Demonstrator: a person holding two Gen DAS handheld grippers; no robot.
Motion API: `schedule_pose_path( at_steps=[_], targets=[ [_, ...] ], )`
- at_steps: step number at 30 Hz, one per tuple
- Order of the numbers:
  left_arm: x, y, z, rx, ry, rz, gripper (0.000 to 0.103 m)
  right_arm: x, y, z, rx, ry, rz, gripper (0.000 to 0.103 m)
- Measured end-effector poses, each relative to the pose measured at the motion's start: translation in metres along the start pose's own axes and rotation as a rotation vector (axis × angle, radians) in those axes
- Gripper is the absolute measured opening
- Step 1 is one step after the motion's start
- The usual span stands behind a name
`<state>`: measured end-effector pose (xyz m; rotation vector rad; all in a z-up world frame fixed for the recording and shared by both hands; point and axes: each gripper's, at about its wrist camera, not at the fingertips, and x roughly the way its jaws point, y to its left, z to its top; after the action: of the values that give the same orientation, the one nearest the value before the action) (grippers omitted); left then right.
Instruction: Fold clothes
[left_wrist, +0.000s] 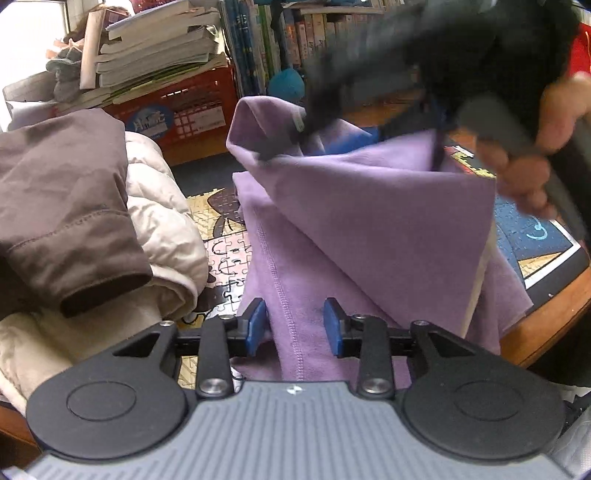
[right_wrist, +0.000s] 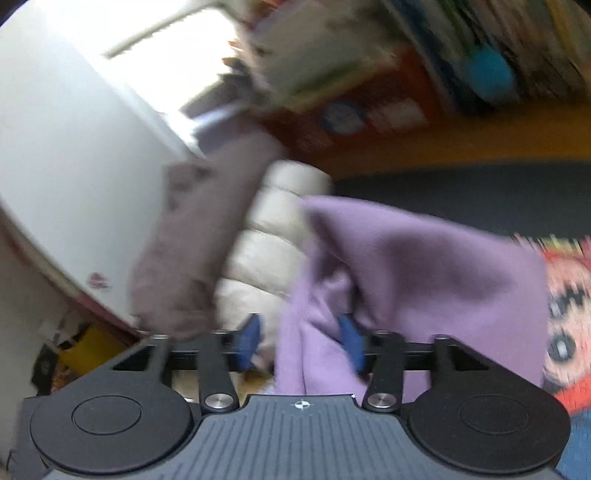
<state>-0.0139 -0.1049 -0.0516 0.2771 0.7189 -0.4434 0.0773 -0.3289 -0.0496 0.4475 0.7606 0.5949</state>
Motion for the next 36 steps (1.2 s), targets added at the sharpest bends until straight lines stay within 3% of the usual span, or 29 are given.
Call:
schedule_pose_path(
  at_steps=[3, 5, 7, 11, 13, 16, 20, 25, 28, 32, 36],
  targets=[
    [0.000, 0.002, 0.000, -0.010, -0.003, -0.005, 0.044, -0.030, 0.009, 0.003, -0.114, -0.077, 0.048, 0.079],
    [0.001, 0.003, -0.001, -0.013, -0.004, -0.008, 0.044, -0.049, 0.000, 0.003, -0.167, -0.118, 0.028, 0.081],
    [0.001, 0.003, -0.002, -0.015, -0.005, -0.009, 0.045, -0.063, -0.010, -0.003, -0.244, -0.136, -0.049, 0.084],
    [0.001, 0.003, -0.002, -0.015, -0.005, -0.003, 0.046, -0.070, -0.028, -0.023, -0.363, -0.079, -0.228, 0.084],
    [-0.001, 0.004, 0.000, -0.011, -0.005, 0.011, 0.049, -0.066, -0.033, -0.035, -0.399, -0.035, -0.274, 0.081],
    [-0.016, 0.008, 0.006, 0.000, -0.031, 0.089, 0.050, -0.058, -0.020, -0.052, -0.479, 0.026, -0.210, 0.074],
    [-0.068, 0.021, 0.015, 0.021, -0.176, 0.148, 0.052, -0.036, 0.013, -0.057, -0.580, 0.057, -0.051, 0.070],
    [-0.096, 0.020, 0.024, 0.074, -0.295, 0.104, 0.055, 0.011, 0.020, -0.066, -0.528, 0.228, 0.122, 0.065],
    [-0.078, 0.008, 0.028, 0.103, -0.275, 0.039, 0.055, 0.005, 0.014, -0.069, -0.498, 0.220, 0.172, 0.066],
    [-0.043, -0.007, 0.030, 0.126, -0.205, -0.036, 0.055, -0.033, -0.006, -0.052, -0.471, 0.123, 0.116, 0.072],
    [-0.009, -0.017, 0.023, 0.142, -0.103, -0.017, 0.055, -0.061, -0.018, -0.022, -0.578, -0.017, -0.023, 0.081]
  ],
)
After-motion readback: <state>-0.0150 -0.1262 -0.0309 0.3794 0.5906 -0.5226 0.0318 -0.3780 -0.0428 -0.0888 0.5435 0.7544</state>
